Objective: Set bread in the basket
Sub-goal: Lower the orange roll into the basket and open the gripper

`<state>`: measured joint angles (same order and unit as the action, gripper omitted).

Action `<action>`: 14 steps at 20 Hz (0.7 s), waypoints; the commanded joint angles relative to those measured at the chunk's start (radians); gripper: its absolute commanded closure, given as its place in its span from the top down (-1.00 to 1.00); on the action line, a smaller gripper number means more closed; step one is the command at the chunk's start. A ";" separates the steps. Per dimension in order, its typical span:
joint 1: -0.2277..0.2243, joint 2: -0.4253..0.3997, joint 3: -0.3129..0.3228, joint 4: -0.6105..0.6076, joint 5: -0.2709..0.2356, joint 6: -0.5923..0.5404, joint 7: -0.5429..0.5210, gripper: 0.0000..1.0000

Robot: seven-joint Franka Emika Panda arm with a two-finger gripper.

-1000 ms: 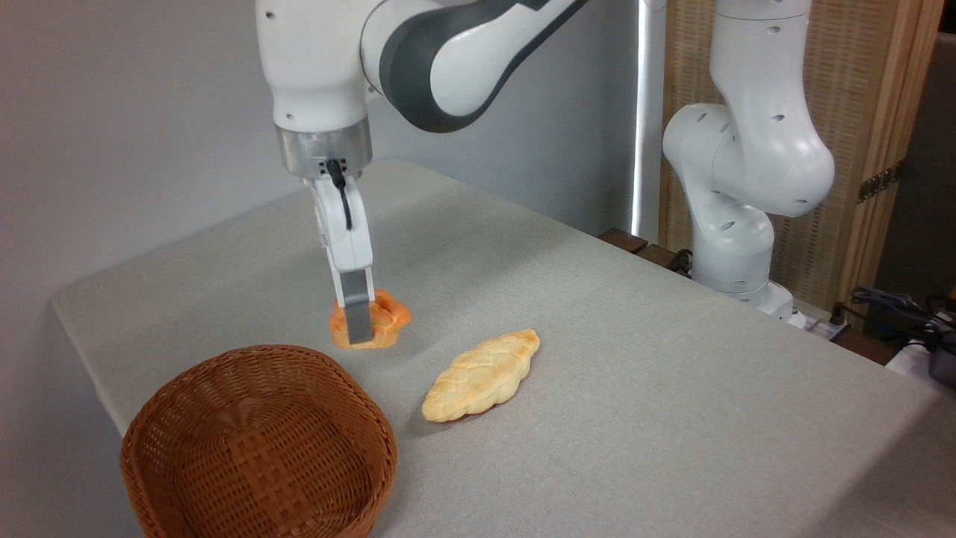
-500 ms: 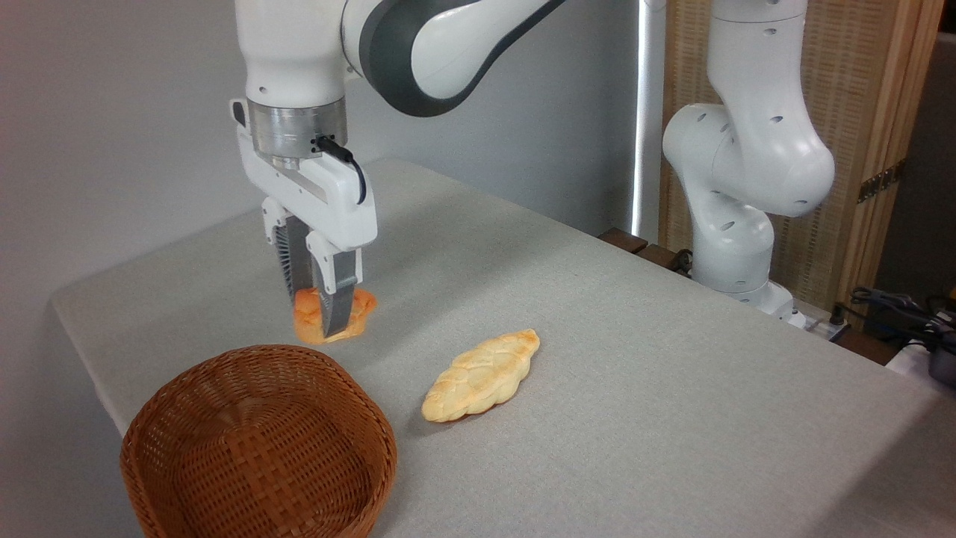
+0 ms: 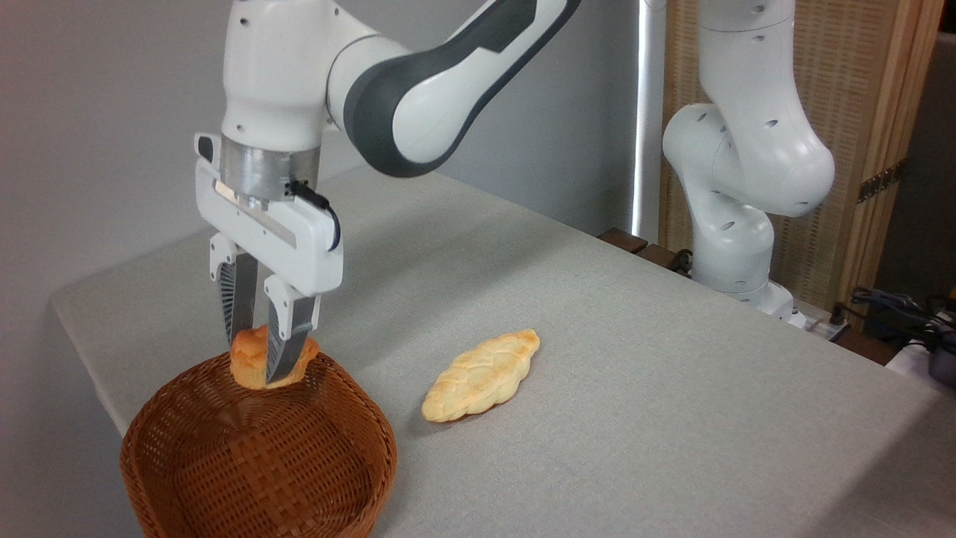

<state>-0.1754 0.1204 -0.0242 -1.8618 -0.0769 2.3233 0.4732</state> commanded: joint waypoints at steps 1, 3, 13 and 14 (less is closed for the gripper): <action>-0.004 0.057 0.007 0.024 0.005 0.031 -0.019 1.00; -0.004 0.064 0.006 0.042 -0.001 0.031 -0.021 1.00; -0.006 0.070 0.006 0.044 0.003 0.024 -0.028 1.00; -0.007 0.070 0.006 0.044 0.005 0.022 -0.028 1.00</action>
<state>-0.1757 0.1830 -0.0240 -1.8356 -0.0769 2.3511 0.4676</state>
